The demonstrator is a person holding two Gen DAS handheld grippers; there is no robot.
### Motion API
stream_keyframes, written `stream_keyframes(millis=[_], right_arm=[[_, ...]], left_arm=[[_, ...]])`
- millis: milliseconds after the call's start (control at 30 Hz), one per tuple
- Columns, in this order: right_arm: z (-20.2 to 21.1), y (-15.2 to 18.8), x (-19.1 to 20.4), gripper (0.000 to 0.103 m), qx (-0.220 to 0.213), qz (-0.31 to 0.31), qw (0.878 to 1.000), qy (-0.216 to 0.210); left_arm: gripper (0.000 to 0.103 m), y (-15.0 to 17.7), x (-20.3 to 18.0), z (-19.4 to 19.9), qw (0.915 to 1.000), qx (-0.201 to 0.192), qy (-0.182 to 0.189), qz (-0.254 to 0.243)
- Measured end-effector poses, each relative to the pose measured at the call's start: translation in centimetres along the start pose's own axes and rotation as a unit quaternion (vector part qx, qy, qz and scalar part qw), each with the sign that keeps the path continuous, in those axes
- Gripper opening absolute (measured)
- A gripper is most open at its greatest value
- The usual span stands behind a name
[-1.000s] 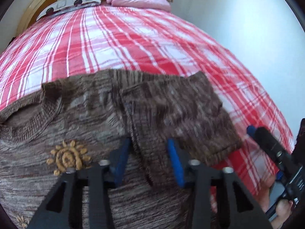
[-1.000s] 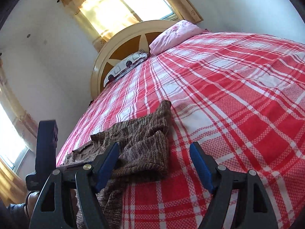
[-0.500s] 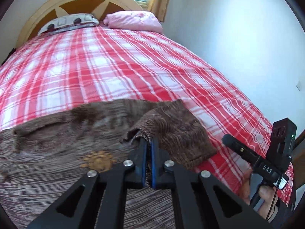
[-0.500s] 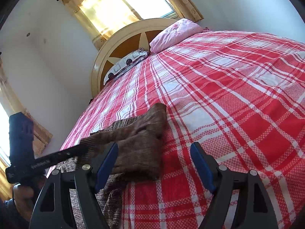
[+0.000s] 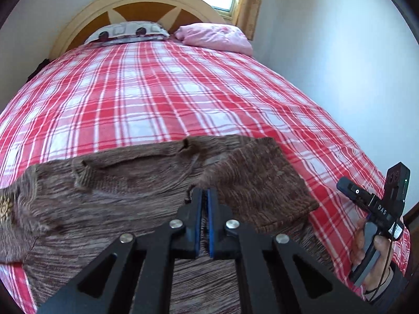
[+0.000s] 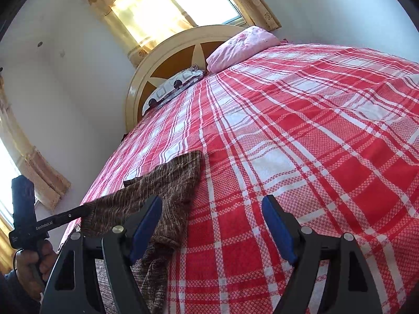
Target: Fold small clothes
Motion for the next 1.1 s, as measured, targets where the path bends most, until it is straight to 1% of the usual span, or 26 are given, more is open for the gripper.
stream_keyframes(millis=[133,233,267,333,367,400,433,467,500,533,567,600,633,667,700,767,833,900,1000,1100], right_arm=[[-0.1,0.0,0.5,0.079,0.005,0.011,1.0,0.0],[-0.3,0.1,1.4,0.079,0.012,0.034,0.999,0.002],[-0.3,0.1,1.5,0.079,0.013,0.038,0.999,0.002],[-0.4,0.2,1.6,0.079,0.016,0.041,0.999,0.003],[-0.5,0.2,1.5,0.079,0.017,0.04,0.999,0.004],[-0.5,0.2,1.4,0.079,0.016,0.037,0.999,0.004],[-0.4,0.3,1.3,0.079,0.016,0.034,0.999,0.005],[-0.4,0.3,1.2,0.079,0.015,0.031,0.999,0.005],[-0.4,0.3,1.1,0.079,0.016,0.029,0.999,0.006],[-0.5,0.3,1.1,0.079,0.017,0.028,0.999,0.006],[-0.5,0.3,1.1,0.079,0.019,0.028,0.999,0.007],[-0.6,0.3,1.1,0.079,0.021,0.029,0.999,0.007],[-0.7,0.4,1.1,0.079,0.022,0.029,0.999,0.007],[-0.7,0.4,1.2,0.079,0.023,0.03,0.999,0.007],[-0.7,0.4,1.2,0.079,0.024,0.031,0.999,0.007],[-0.7,0.3,1.2,0.079,0.023,0.032,0.999,0.007],[-0.7,0.3,1.2,0.079,0.023,0.032,0.999,0.007],[-0.8,0.4,1.2,0.079,0.025,0.031,0.999,0.008],[-0.9,0.4,1.2,0.08,0.028,0.033,0.999,0.011],[-0.9,0.5,1.3,0.08,0.029,0.035,0.999,0.014]], left_arm=[[0.004,0.4,2.2,0.2,0.9998,-0.001,-0.006,0.017],[0.004,1.3,3.4,-0.8,0.9995,0.016,-0.009,0.027],[0.004,1.4,3.7,-1.4,0.999,0.019,-0.014,0.039],[0.01,1.5,3.4,-2.1,0.9976,0.03,0.003,0.063],[0.026,1.5,3.1,-3.0,0.996,0.046,0.009,0.076],[0.051,1.6,3.0,-3.6,0.9951,0.054,0.002,0.082],[0.058,1.6,2.7,-3.9,0.995,0.053,0.001,0.085],[0.063,1.5,2.3,-4.1,0.995,0.047,0.01,0.087],[0.063,1.6,1.8,-4.4,0.9947,0.05,0.023,0.087],[0.062,1.8,1.2,-5.0,0.9943,0.06,0.027,0.084],[0.058,1.9,0.9,-5.4,0.9943,0.064,0.028,0.081],[0.035,2.0,0.5,-5.8,0.9945,0.067,0.03,0.075],[0.018,2.1,0.1,-6.3,0.9949,0.073,0.027,0.064],[0.007,2.2,-0.1,-6.7,0.9952,0.078,0.02,0.055],[0.006,2.1,0.1,-6.5,0.9959,0.071,0.018,0.051],[0.006,1.4,0.3,-5.2,0.9982,0.038,0.019,0.043],[0.006,1.0,0.7,-3.7,0.9981,0.025,0.03,0.047],[0.006,0.6,1.4,-2.1,0.9985,0.011,0.032,0.043],[0.006,0.6,2.3,-1.2,0.9989,0.006,0.028,0.038],[0.006,1.4,3.5,-1.7,0.9986,0.019,0.019,0.047]])
Point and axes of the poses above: each gripper's, at about its wrist camera, not at the fingertips, and z roughly against the way its jaws point, x to its left, y to its underside, the point moved 6 cm from there along -z, roughly the way its jaws point, and after that the axes turned 13 degrees about z, right-handed, at the moved point
